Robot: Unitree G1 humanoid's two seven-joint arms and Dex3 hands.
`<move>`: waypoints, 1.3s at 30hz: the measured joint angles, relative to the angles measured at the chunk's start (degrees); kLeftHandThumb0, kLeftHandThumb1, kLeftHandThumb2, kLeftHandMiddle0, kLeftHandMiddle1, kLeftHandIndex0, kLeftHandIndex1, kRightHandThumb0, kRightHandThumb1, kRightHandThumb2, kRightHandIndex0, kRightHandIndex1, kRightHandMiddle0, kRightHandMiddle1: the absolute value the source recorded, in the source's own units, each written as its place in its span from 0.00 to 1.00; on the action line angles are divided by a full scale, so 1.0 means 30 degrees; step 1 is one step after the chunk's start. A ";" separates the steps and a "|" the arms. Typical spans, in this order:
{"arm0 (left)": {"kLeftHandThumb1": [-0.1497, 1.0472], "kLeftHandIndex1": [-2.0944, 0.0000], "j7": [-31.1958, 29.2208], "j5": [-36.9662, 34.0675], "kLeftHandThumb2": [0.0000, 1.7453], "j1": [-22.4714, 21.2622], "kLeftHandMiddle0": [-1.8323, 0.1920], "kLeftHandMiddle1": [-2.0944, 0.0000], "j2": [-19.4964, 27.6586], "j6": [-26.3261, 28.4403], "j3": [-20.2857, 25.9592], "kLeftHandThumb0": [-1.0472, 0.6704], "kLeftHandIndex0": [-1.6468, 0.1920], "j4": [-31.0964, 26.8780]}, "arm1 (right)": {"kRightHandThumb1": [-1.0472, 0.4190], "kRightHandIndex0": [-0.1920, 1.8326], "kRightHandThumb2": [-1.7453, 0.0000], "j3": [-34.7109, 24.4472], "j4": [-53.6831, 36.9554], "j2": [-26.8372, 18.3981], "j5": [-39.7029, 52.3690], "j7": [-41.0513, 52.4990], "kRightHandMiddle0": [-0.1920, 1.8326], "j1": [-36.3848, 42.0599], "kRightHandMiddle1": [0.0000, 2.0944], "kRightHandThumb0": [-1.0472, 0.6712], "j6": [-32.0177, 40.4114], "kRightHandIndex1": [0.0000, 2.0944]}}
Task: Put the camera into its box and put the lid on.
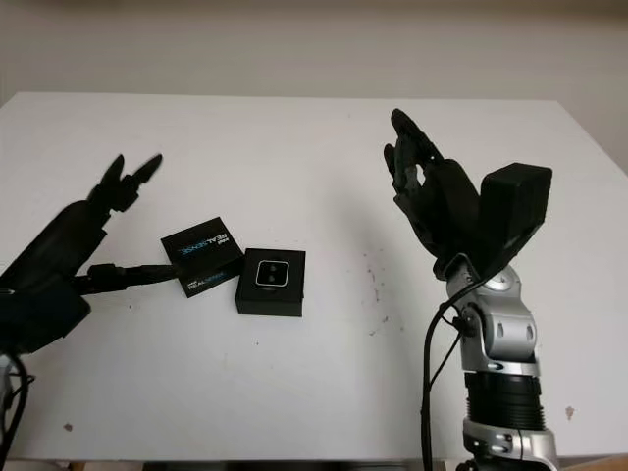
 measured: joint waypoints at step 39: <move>1.00 0.94 0.2484 0.2172 0.07 -0.3639 0.76 0.95 -0.0490 -0.5141 -0.4103 0.44 0.72 0.8407 | 0.00 0.11 0.61 -0.0154 -0.0223 0.0391 0.0671 -0.0794 0.00 0.0251 0.25 0.19 0.0702 0.03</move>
